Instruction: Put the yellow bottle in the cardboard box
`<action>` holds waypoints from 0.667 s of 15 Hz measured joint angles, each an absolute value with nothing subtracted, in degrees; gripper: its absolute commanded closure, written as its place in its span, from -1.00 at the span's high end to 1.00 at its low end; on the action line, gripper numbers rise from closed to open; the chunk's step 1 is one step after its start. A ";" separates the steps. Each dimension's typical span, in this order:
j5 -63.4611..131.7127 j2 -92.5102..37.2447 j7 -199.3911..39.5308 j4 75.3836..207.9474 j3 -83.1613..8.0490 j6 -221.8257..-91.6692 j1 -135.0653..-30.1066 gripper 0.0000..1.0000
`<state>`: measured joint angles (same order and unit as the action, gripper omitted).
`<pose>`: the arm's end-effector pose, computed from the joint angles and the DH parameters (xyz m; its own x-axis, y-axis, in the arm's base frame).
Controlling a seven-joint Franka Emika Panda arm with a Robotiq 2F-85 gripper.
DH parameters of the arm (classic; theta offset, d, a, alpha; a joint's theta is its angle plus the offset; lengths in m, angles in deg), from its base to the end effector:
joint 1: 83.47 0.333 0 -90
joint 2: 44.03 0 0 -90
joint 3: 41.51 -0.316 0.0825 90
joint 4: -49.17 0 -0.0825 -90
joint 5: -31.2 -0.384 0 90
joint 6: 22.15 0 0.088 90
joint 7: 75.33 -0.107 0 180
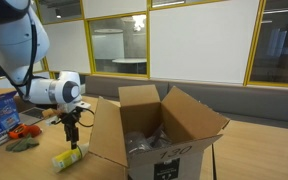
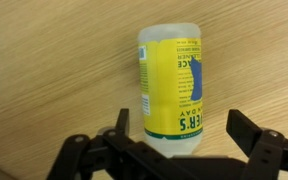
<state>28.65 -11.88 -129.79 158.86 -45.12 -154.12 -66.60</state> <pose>0.5702 0.2129 0.1859 0.7928 -0.5908 -0.1495 -0.5815 -0.8068 0.1044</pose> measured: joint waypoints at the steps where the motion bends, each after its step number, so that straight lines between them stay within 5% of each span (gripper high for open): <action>1: 28.65 -11.23 -130.07 158.86 -45.12 -154.51 -66.29 1.00; 10: 28.56 -6.15 -130.43 159.22 -44.81 -161.67 -65.94 1.00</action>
<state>28.56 -6.15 -130.43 159.22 -44.81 -161.67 -65.94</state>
